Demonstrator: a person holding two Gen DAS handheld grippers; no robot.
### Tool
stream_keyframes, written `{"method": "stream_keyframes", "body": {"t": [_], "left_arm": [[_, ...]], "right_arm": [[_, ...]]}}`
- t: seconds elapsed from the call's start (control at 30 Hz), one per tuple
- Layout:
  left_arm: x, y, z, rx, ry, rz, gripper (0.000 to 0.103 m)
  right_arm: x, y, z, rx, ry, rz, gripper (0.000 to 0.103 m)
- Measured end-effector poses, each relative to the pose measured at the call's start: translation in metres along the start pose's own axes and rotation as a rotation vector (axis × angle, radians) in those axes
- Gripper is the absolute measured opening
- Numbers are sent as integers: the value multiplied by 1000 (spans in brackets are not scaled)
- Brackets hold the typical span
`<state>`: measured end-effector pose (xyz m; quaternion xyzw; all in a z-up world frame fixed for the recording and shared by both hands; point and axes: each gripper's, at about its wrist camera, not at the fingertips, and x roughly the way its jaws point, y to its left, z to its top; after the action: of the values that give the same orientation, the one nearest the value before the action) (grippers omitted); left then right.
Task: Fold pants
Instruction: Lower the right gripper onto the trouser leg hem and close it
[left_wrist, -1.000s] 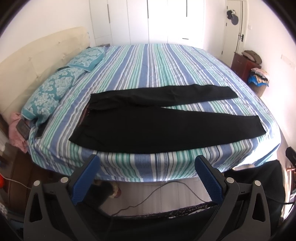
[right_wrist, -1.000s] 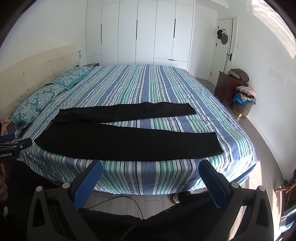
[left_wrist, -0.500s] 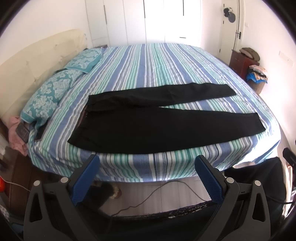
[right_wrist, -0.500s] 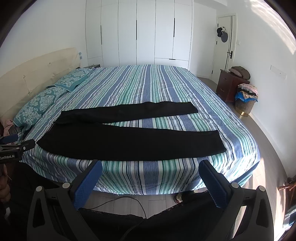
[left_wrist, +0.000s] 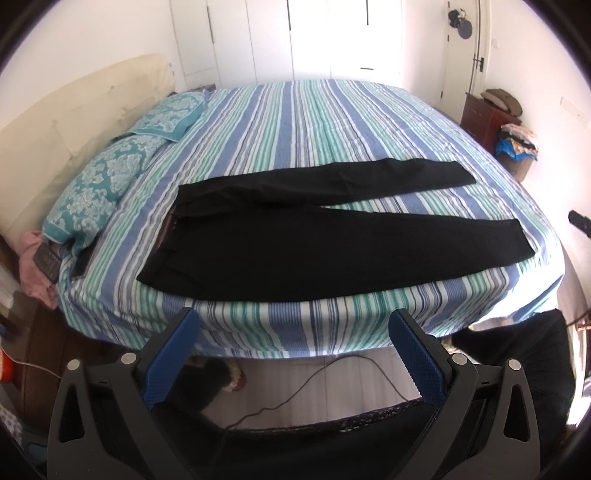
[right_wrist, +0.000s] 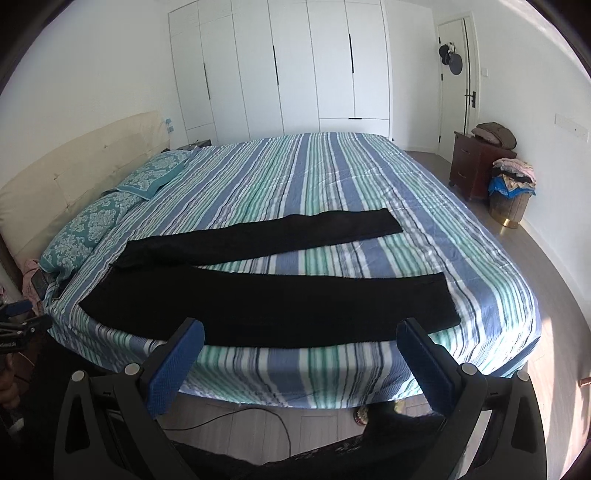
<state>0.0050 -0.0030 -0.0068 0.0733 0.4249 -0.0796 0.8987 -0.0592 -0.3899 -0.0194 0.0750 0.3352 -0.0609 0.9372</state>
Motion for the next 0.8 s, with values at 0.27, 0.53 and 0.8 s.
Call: {"method": "stream_keyframes", "body": {"t": [0.27,0.53,0.8], "left_arm": [[5,-7,3,-6,35,55,102],[17,-9,9,-4,84,117,102],[34,-29,11,32,133,92,102]], "right_arm": [[196,-221,57,261,370,-30,95],[315,-254,48,246,577,-41,63],[314,-253,74,138,472,-96,9]]}}
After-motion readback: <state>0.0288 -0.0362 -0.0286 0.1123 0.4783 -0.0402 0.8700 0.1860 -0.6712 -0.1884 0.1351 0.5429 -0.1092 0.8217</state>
